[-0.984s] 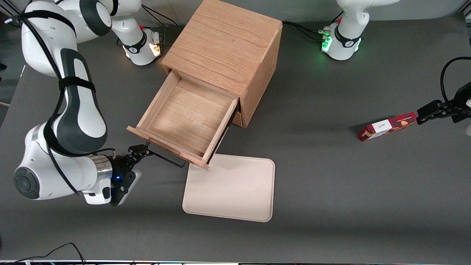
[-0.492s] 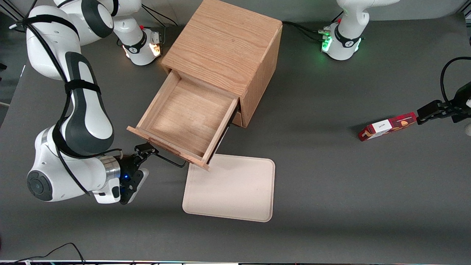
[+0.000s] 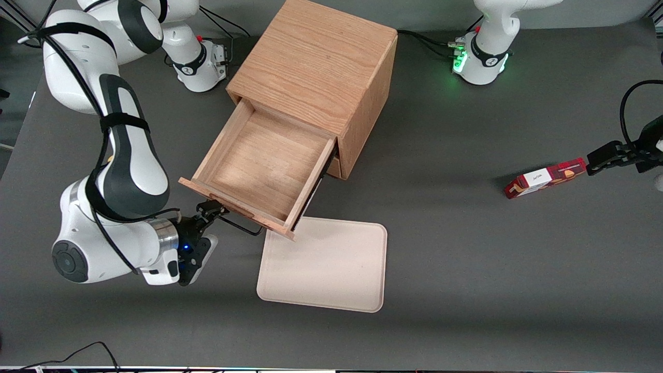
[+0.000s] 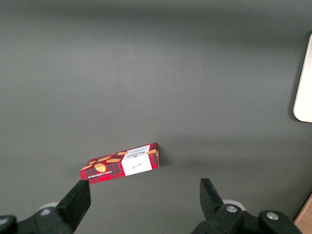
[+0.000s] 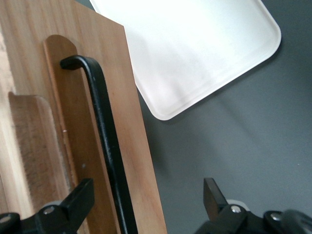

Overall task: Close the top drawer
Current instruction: 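Push the drawer front with the right gripper into the cabinet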

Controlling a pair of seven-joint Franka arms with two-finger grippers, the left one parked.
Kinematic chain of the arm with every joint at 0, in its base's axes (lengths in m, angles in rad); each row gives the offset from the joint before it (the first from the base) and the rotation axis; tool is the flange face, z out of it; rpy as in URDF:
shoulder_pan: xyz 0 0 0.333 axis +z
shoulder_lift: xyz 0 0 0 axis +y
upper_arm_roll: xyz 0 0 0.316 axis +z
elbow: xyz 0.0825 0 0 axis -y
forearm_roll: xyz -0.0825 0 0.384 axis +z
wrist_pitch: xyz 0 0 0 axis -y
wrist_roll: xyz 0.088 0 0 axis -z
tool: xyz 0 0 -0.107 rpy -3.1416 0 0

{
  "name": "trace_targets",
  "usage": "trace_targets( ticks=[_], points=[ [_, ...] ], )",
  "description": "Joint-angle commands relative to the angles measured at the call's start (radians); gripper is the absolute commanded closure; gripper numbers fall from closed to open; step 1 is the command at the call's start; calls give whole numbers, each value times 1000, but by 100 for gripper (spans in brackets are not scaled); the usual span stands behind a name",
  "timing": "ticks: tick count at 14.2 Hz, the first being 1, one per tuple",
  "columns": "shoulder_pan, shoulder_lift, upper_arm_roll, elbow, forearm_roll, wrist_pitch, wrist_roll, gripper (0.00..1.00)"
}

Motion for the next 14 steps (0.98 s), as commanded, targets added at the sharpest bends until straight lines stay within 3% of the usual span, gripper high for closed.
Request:
trace_targets(
  ticks=[1, 10, 14],
  points=[
    [23, 30, 0, 37, -18, -15, -5, 0],
    [49, 41, 2, 28, -60, 7, 22, 0],
    [49, 27, 54, 9, -115, 7, 41, 0]
  ],
)
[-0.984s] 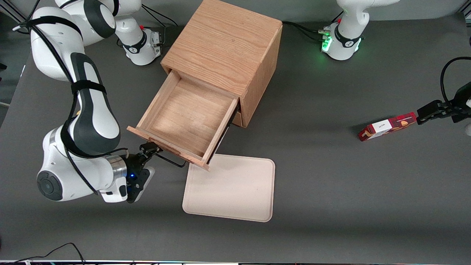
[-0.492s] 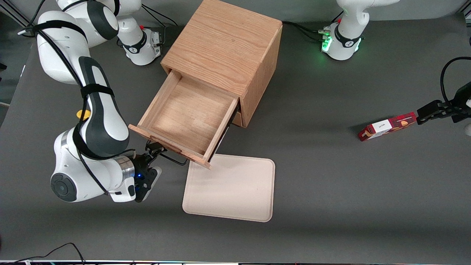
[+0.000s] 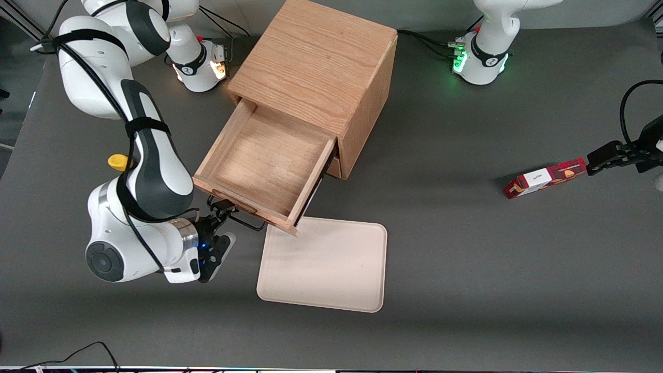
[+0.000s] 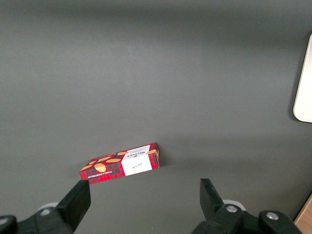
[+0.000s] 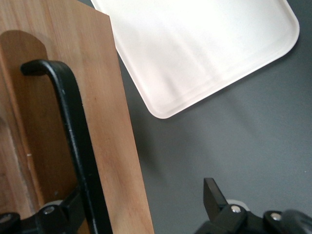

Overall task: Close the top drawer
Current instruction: 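Push the drawer front with the right gripper into the cabinet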

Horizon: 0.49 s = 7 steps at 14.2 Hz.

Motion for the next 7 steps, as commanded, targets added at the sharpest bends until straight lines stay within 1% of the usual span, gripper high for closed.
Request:
trace_targets(
  ticks=[1, 7],
  points=[
    [8, -1, 33, -1, -34, -2, 42, 0],
    [11, -40, 37, -65, -36, 7, 64, 0]
  ],
)
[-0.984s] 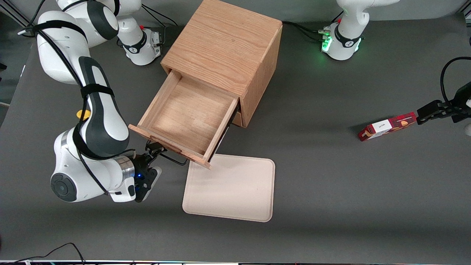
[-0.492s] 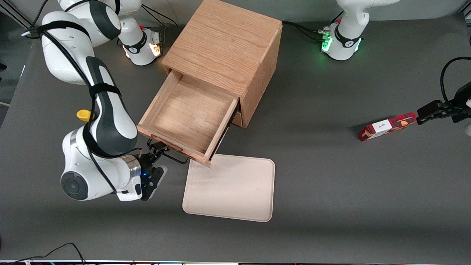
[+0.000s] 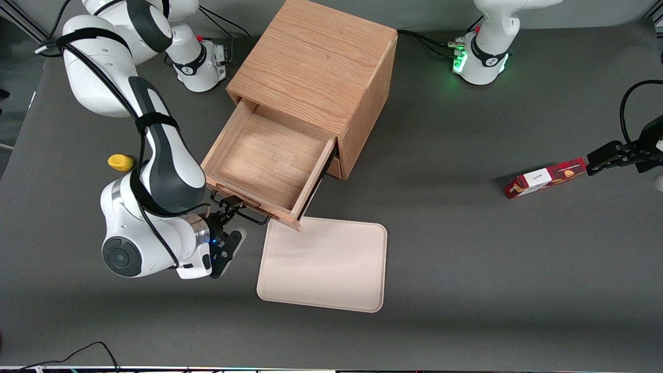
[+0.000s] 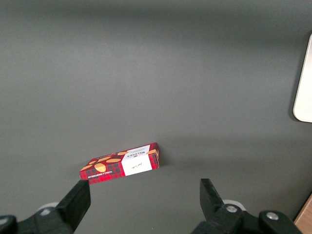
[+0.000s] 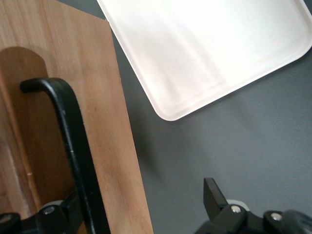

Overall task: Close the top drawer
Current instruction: 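Push the drawer front with the right gripper into the cabinet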

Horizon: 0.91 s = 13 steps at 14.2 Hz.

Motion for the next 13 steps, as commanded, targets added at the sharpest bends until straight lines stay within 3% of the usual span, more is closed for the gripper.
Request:
trace_targets(
  ticks=[1, 13],
  points=[
    [4, -48, 21, -74, -17, 16, 32, 0],
    [4, -183, 56, -291, -29, 86, 63, 0]
  ],
)
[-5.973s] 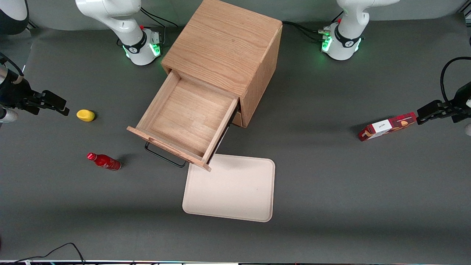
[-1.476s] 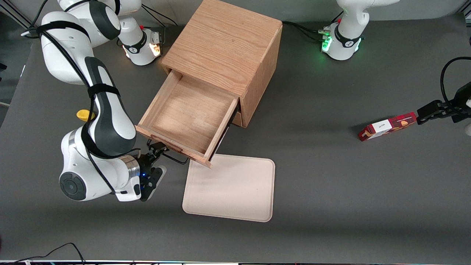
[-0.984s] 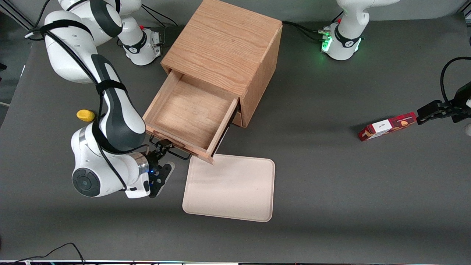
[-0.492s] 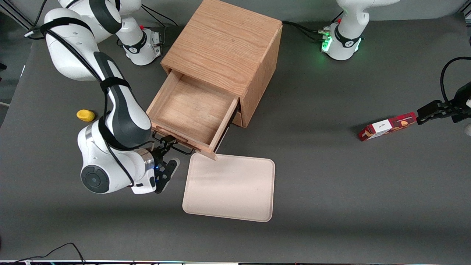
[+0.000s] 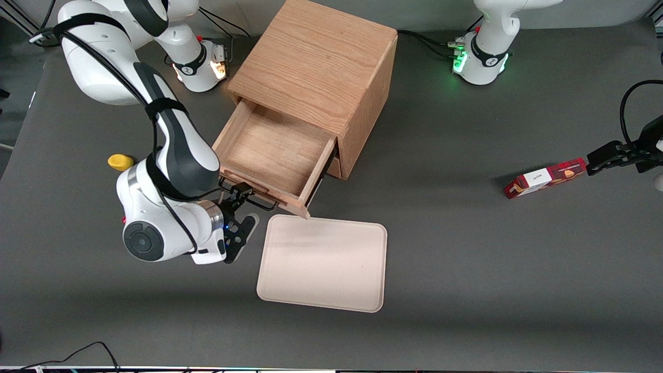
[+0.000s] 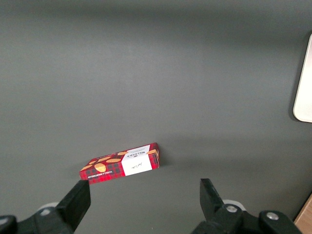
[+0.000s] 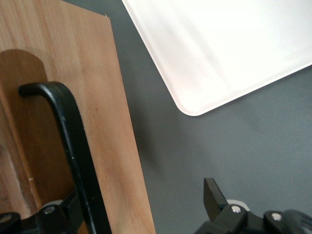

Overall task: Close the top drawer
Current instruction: 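Push the drawer front with the right gripper into the cabinet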

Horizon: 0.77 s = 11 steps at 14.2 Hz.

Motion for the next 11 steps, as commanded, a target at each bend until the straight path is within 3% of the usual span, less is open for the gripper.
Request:
trace_targets(
  ticks=[1, 11],
  points=[
    [2, -74, 6, -106, -7, 32, 25, 0],
    [2, -159, 20, -248, -6, 95, 37, 0]
  ],
)
